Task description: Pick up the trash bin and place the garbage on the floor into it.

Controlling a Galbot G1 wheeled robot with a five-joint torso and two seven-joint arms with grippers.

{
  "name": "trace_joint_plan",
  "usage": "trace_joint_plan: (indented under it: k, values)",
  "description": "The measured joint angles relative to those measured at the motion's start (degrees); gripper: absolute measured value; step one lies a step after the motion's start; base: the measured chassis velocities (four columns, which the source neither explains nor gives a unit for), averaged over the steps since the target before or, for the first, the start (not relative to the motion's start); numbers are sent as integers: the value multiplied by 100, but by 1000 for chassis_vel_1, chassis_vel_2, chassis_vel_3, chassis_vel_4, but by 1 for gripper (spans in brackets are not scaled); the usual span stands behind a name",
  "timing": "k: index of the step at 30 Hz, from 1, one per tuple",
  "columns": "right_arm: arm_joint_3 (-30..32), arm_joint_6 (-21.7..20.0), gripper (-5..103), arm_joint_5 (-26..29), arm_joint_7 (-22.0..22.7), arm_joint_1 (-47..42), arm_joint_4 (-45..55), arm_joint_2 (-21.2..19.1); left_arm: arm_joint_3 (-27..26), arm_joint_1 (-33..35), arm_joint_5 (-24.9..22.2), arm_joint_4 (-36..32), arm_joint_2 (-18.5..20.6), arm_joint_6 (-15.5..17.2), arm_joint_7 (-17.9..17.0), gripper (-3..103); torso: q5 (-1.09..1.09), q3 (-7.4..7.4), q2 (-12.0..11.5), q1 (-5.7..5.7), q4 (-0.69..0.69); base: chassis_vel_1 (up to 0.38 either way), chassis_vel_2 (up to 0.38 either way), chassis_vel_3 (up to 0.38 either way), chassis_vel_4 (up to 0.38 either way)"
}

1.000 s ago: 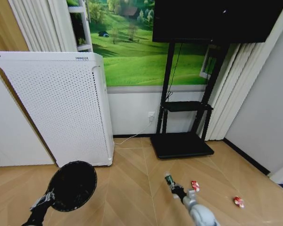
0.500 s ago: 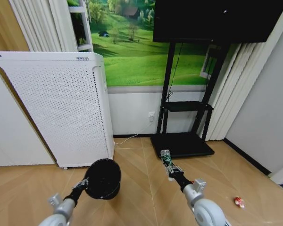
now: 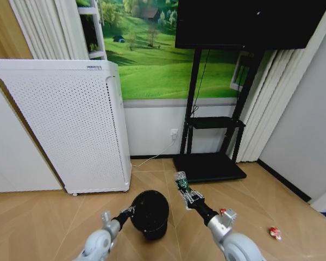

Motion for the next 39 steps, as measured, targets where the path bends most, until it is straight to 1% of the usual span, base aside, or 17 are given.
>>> trace_joint_plan:
  k: [1,2,5,6,8,11,14,17,23,29,30,31,33,35,36,38,39]
  values:
    - [-66,-1,24,-4,-58,-47,63,-24,192,-172,11,17,10,16,34,7,0,0,0,0,0,0,0,0,0]
    - [-66,-1,24,-4,-58,-47,63,-24,192,-172,11,17,10,16,34,7,0,0,0,0,0,0,0,0,0]
    - [-367,7,24,-66,-153,-51,88,-32,502,-386,99,-78,81,77,149,7,0,0,0,0,2,0,0,0,0]
    - [-367,7,24,-66,-153,-51,88,-32,502,-386,99,-78,81,77,149,7,0,0,0,0,2,0,0,0,0]
    - [-546,18,24,-220,-214,-11,28,3,556,-380,408,-137,139,84,296,7,0,0,0,0,3,0,0,0,0]
    - [-603,20,24,-288,-245,-5,-5,25,555,-329,522,-198,177,84,369,7,1,0,0,0,3,0,0,0,0]
    - [-766,-51,24,-452,-231,29,-166,57,441,-69,920,-415,265,71,514,7,0,-1,0,0,2,0,0,0,0]
    - [-893,-117,24,-496,-151,92,-261,-12,326,137,1091,-590,349,60,591,7,0,0,0,0,3,0,0,0,0]
    - [-1132,-228,24,-432,-104,238,-306,12,258,346,1152,-851,450,38,710,7,0,-1,0,0,3,0,0,0,0]
    - [-1177,-243,24,-452,-104,222,-323,39,250,355,1084,-958,450,37,724,7,0,-1,0,0,1,0,0,0,0]
    - [-1163,-245,21,-456,-108,210,-323,31,249,348,1060,-980,450,38,731,7,-1,-1,0,0,1,0,0,0,0]
    - [-1131,-245,31,-456,-108,209,-323,30,246,345,1027,-1007,450,38,733,7,0,-1,0,-1,1,0,0,0,0]
    - [-1112,-245,31,-456,-99,211,-324,34,237,344,995,-1024,450,38,733,7,0,-1,0,-1,2,0,0,0,0]
    - [-1091,-294,41,-438,52,221,-329,55,205,343,901,-1067,447,23,728,7,-1,-1,0,0,2,0,0,0,0]
    - [-1091,-294,41,-438,52,221,-329,55,205,343,901,-1067,447,23,728,7,-1,-1,0,0,2,0,0,0,0]
    - [-1050,-320,52,-459,149,238,-351,58,106,358,792,-1136,442,16,706,7,0,-1,0,-1,1,0,0,0,0]
    - [-1050,-320,52,-459,149,238,-351,58,106,358,792,-1136,442,16,706,7,0,-1,0,-1,1,0,0,0,0]
